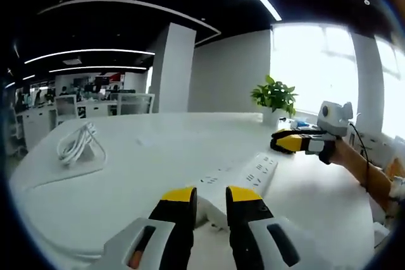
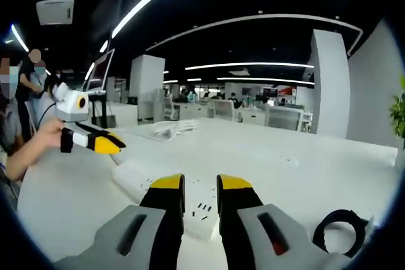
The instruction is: Straighten the power strip on the desk, plug the charger into it
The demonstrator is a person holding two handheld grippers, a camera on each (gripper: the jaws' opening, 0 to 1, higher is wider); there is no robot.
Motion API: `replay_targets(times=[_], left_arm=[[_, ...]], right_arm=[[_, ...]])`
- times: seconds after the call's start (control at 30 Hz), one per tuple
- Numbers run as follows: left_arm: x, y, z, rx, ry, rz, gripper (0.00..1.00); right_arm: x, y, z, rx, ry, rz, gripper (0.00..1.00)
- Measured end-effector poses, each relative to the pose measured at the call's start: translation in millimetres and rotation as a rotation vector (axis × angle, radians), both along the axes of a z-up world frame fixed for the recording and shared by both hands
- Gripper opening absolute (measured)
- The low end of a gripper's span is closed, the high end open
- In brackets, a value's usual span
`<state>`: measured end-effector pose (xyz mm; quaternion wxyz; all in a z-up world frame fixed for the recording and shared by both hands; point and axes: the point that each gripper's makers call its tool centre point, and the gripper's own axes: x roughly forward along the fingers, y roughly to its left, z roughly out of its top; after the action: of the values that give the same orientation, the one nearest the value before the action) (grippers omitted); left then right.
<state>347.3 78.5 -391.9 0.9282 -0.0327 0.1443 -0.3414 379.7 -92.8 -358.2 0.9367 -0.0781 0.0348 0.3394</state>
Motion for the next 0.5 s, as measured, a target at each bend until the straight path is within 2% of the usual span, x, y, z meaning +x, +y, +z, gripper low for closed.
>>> replay_targets(times=[0.37, 0.5], left_arm=[[-0.8, -4.2, 3.6, -0.001, -0.018, -0.007, 0.20], [1.4, -2.5, 1.7, 0.007, -0.017, 0.002, 0.20]], right_arm=[[2.6, 1.6, -3.2, -0.019, 0.007, 0.001, 0.21], [-2.1, 4.0, -4.1, -0.070, -0.020, 0.027, 0.21]])
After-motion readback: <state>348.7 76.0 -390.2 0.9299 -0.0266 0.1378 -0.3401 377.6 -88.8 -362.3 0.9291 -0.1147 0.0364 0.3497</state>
